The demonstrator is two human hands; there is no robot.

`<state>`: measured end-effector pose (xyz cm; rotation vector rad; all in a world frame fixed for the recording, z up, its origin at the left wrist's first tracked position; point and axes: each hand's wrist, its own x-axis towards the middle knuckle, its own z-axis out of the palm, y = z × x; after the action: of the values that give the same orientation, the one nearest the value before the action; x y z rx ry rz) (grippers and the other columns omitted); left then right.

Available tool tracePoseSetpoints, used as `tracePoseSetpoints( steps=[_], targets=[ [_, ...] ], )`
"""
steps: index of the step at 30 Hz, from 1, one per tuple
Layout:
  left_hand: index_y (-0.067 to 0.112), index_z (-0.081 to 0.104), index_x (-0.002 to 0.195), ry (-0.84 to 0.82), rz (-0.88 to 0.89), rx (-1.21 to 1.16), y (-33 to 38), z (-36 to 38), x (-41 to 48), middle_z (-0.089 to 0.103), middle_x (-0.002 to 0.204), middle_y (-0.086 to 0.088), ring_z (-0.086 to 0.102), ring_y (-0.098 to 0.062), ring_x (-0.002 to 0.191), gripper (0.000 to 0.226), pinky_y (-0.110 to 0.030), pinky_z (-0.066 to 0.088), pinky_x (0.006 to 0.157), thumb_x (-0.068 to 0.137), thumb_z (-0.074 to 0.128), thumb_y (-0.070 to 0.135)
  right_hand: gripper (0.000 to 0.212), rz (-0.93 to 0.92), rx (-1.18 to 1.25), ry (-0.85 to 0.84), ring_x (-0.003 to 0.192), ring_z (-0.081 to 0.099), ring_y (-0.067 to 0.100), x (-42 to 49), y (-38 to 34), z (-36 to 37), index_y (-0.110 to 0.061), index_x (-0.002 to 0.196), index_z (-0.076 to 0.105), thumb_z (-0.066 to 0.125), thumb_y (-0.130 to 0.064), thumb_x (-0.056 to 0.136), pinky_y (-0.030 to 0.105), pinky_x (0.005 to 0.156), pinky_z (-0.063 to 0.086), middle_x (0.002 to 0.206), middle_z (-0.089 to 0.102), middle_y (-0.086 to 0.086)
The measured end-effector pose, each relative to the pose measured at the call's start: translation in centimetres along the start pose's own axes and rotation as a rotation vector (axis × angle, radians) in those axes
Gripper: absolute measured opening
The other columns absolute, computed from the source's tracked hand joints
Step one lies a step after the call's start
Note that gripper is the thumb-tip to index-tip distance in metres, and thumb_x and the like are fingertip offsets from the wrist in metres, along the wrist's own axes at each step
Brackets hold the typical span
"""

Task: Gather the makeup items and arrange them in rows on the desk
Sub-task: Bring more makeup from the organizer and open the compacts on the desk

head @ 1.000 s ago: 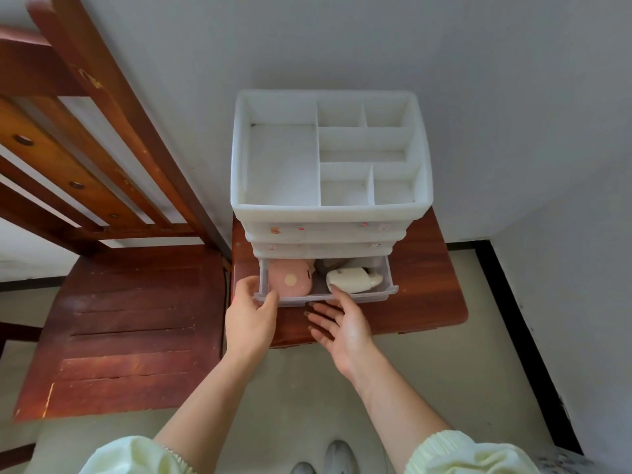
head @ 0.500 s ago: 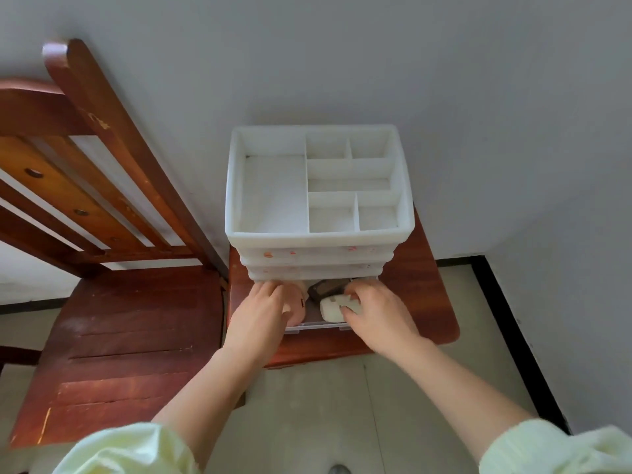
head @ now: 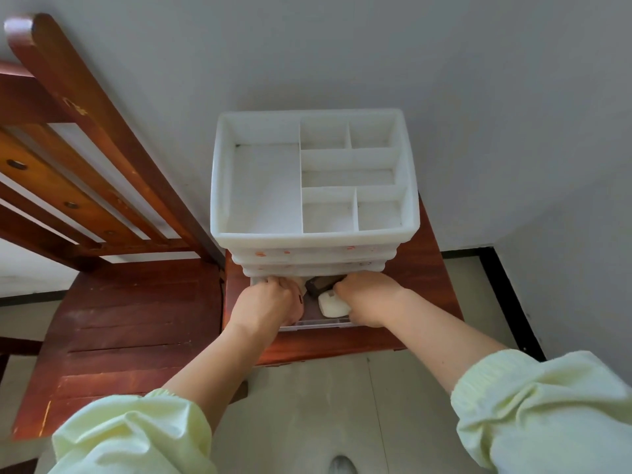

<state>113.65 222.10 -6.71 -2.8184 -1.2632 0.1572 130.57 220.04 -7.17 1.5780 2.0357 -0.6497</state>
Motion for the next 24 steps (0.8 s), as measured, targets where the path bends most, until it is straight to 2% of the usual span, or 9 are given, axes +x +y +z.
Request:
tracePoseSetpoints(
  steps=[2, 3, 5, 7, 11, 14, 17, 20, 24],
  targets=[
    [-0.006, 0.062, 0.055, 0.007, -0.005, -0.031, -0.1, 0.2, -0.2, 0.055, 0.048, -0.017, 0.051, -0.025, 0.029, 0.042, -0.007, 0.007, 0.039, 0.058, 0.020, -0.004, 0.032, 0.005, 0.020, 0.012, 0.102, 0.058, 0.028, 0.3, 0.3, 0.3, -0.007, 0.123, 0.053, 0.055, -0.005, 0.091, 0.033, 0.078, 0.048, 0.117, 0.058, 0.011],
    [-0.008, 0.065, 0.074, -0.132, -0.011, -0.007, -0.1, -0.1, -0.1, 0.061, 0.066, -0.020, 0.062, -0.028, 0.047, 0.036, -0.017, 0.019, 0.034, 0.066, 0.030, -0.009, 0.033, 0.013, 0.019, 0.026, 0.103, 0.058, 0.028, 0.4, 0.4, 0.5, -0.008, 0.124, 0.052, 0.054, -0.005, 0.091, 0.034, 0.079, 0.048, 0.118, 0.058, 0.012],
    [0.002, 0.055, 0.119, -0.282, -0.059, 0.060, -0.3, 1.0, 0.3, 0.060, 0.109, -0.016, 0.065, -0.028, 0.093, 0.034, -0.030, 0.044, 0.058, 0.088, 0.039, 0.001, 0.035, 0.025, -0.002, 0.074, 0.104, 0.058, 0.029, 0.7, 0.5, 1.1, -0.007, 0.125, 0.050, 0.055, -0.003, 0.091, 0.035, 0.076, 0.047, 0.119, 0.057, 0.012],
    [0.010, 0.049, 0.128, -0.369, -0.133, 0.030, -0.7, 1.2, 0.5, 0.054, 0.120, -0.011, 0.059, -0.026, 0.105, 0.039, -0.029, 0.044, 0.069, 0.095, 0.030, 0.018, 0.034, 0.030, -0.027, 0.125, 0.102, 0.059, 0.030, 1.0, 0.5, 1.5, -0.007, 0.125, 0.050, 0.056, -0.002, 0.091, 0.035, 0.072, 0.045, 0.117, 0.058, 0.013],
    [0.009, 0.053, 0.120, -0.339, -0.175, -0.054, -0.7, 1.3, 0.2, 0.046, 0.120, -0.008, 0.060, -0.027, 0.094, 0.029, -0.029, 0.041, 0.064, 0.094, 0.055, 0.022, 0.031, 0.034, -0.017, 0.183, 0.103, 0.059, 0.030, 1.1, 0.6, 2.0, -0.008, 0.122, 0.050, 0.056, -0.003, 0.092, 0.034, 0.070, 0.042, 0.116, 0.059, 0.012],
    [0.011, 0.052, 0.114, -0.331, -0.163, -0.140, -0.4, 1.9, -0.8, 0.047, 0.117, -0.005, 0.062, -0.028, 0.087, 0.025, -0.033, 0.043, 0.061, 0.090, 0.056, 0.008, 0.032, 0.014, 0.040, 0.200, 0.104, 0.058, 0.029, 0.7, 0.8, 2.2, -0.009, 0.123, 0.049, 0.055, -0.004, 0.092, 0.033, 0.070, 0.040, 0.118, 0.058, 0.010],
    [0.015, 0.043, 0.104, -0.236, -0.204, -0.327, -0.7, 2.0, -1.3, 0.061, 0.109, 0.000, 0.064, -0.028, 0.090, 0.016, -0.033, 0.047, 0.065, 0.093, 0.055, 0.017, 0.031, -0.010, 0.120, 0.221, 0.103, 0.058, 0.029, 0.0, 1.1, 2.3, -0.011, 0.123, 0.047, 0.054, -0.007, 0.093, 0.033, 0.070, 0.042, 0.120, 0.058, 0.010],
    [0.018, 0.032, 0.092, -0.109, -0.222, -0.403, -0.7, 0.8, -1.4, 0.063, 0.098, 0.000, 0.063, -0.032, 0.086, 0.024, -0.033, 0.041, 0.062, 0.094, 0.055, 0.026, 0.027, -0.001, 0.253, 0.273, 0.102, 0.059, 0.029, -1.3, 1.2, 1.7, -0.013, 0.121, 0.048, 0.054, -0.016, 0.096, 0.034, 0.072, 0.045, 0.118, 0.060, 0.010],
    [0.014, 0.039, 0.091, -0.032, -0.272, -0.481, 0.3, -2.2, -2.3, 0.056, 0.082, 0.000, 0.059, -0.032, 0.081, 0.024, -0.032, 0.037, 0.060, 0.090, 0.059, 0.027, 0.032, 0.077, 0.621, 0.388, 0.111, 0.058, 0.027, -5.4, 0.3, 0.2, -0.019, 0.126, 0.051, 0.058, -0.025, 0.095, 0.041, 0.090, 0.049, 0.122, 0.061, 0.007]
  ],
)
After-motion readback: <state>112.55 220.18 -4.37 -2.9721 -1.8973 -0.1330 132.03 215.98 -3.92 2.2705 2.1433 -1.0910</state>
